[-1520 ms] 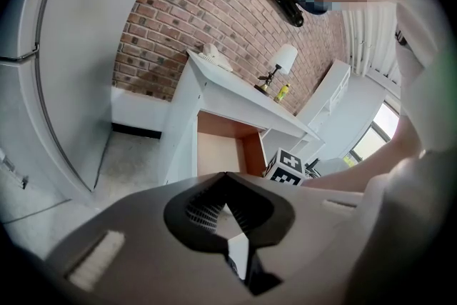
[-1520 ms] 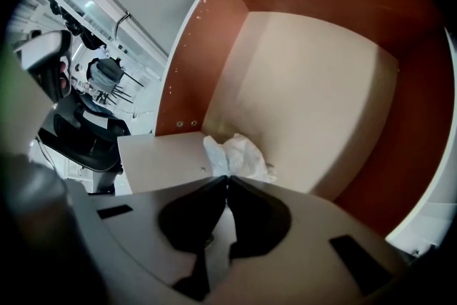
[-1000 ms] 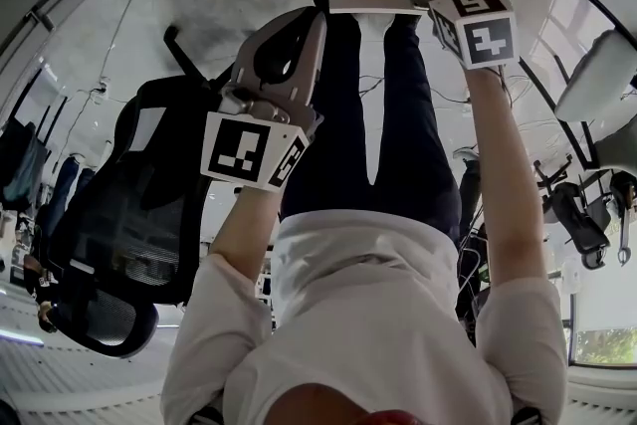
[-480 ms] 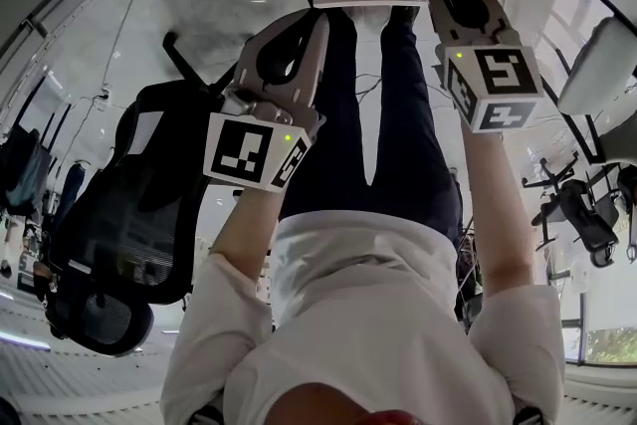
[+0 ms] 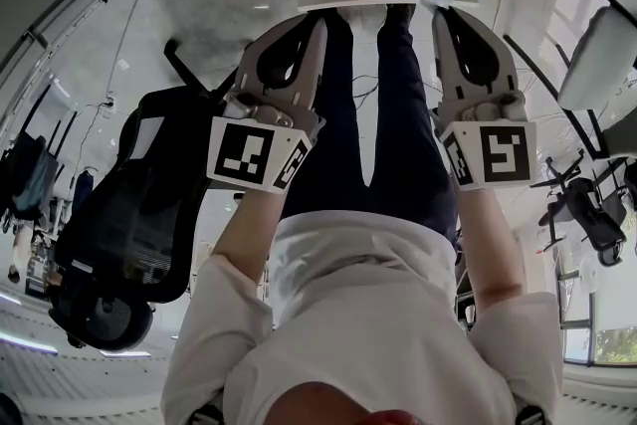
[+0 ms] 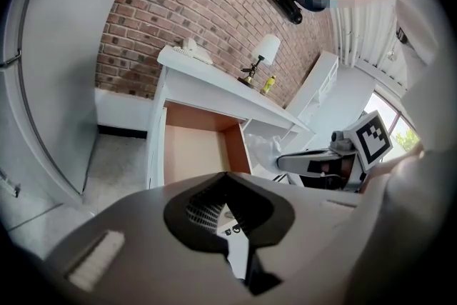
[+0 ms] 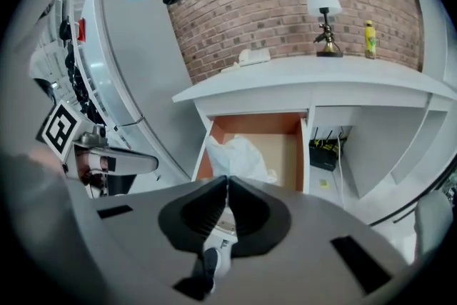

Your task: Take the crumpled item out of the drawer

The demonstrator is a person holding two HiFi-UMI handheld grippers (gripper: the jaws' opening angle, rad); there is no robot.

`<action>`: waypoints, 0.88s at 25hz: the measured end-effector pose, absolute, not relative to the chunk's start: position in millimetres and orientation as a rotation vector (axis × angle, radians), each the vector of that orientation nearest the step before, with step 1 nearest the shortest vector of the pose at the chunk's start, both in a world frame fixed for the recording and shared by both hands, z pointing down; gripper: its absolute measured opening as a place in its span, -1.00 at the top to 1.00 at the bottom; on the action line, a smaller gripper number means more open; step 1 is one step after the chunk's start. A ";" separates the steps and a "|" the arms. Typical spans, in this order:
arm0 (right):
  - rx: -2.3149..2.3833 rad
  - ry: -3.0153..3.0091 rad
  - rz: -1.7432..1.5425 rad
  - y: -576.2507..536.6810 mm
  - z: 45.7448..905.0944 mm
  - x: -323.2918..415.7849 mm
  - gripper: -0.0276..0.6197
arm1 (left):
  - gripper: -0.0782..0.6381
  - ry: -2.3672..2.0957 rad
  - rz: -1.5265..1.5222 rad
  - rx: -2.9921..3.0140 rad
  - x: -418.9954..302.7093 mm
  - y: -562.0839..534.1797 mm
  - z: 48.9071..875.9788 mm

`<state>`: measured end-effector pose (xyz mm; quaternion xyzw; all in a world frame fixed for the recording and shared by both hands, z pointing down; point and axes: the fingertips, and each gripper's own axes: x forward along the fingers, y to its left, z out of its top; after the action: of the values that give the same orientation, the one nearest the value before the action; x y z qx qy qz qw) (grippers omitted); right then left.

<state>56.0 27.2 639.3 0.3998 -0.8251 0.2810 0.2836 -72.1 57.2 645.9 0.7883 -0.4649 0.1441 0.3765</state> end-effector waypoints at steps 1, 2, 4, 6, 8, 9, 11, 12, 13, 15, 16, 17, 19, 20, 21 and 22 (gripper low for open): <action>1.076 -2.210 0.753 28.1 638.6 58.0 0.86 | 0.76 -1.188 0.369 2.019 -69.9 56.7 645.2; 1.079 -2.214 0.752 28.8 637.9 59.5 0.86 | 0.76 -1.186 0.369 2.022 -67.6 56.2 644.4; 1.084 -2.231 0.734 29.7 634.4 61.7 0.86 | 0.76 -1.181 0.369 2.028 -62.7 55.3 642.5; 1.085 -2.249 0.711 30.9 629.2 63.7 0.86 | 0.76 -1.176 0.366 2.031 -57.5 55.3 640.4; 1.091 -2.258 0.710 32.8 624.7 65.2 0.86 | 0.76 -1.171 0.365 2.036 -53.9 55.8 638.4; 1.096 -2.262 0.714 33.6 622.1 66.0 0.86 | 0.76 -1.169 0.366 2.039 -52.6 55.9 637.1; 1.111 -2.275 0.716 33.6 613.2 68.2 0.86 | 0.76 -1.172 0.368 2.045 -50.7 54.6 632.0; 1.120 -2.284 0.712 32.9 606.3 69.4 0.86 | 0.76 -1.178 0.365 2.048 -50.1 53.1 627.1; 1.129 -2.290 0.706 32.4 598.2 70.3 0.86 | 0.76 -1.185 0.361 2.054 -49.8 51.4 620.4; 1.137 -2.297 0.685 31.4 580.9 71.2 0.86 | 0.76 -1.199 0.348 2.068 -49.2 47.4 603.0; 1.136 -2.300 0.674 30.0 572.5 71.4 0.86 | 0.76 -1.207 0.338 2.077 -48.5 44.6 593.2; 1.136 -2.305 0.666 28.0 563.9 71.9 0.86 | 0.76 -1.214 0.329 2.087 -47.3 41.5 582.8; 1.137 -2.318 0.659 23.6 545.2 72.8 0.86 | 0.76 -1.223 0.314 2.111 -44.9 36.3 560.7; 1.140 -2.325 0.657 21.3 535.0 72.3 0.86 | 0.76 -1.228 0.311 2.124 -44.8 34.4 549.7; 1.146 -2.335 0.658 18.8 524.0 71.1 0.86 | 0.76 -1.233 0.309 2.135 -45.8 33.0 539.0; 1.155 -2.348 0.661 15.9 512.3 69.4 0.86 | 0.76 -1.240 0.307 2.146 -47.6 31.4 528.5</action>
<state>69.4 15.9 512.3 0.4175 -0.8488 0.2388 0.2196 -47.6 31.4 528.5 0.8151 -0.4709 0.1165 0.3168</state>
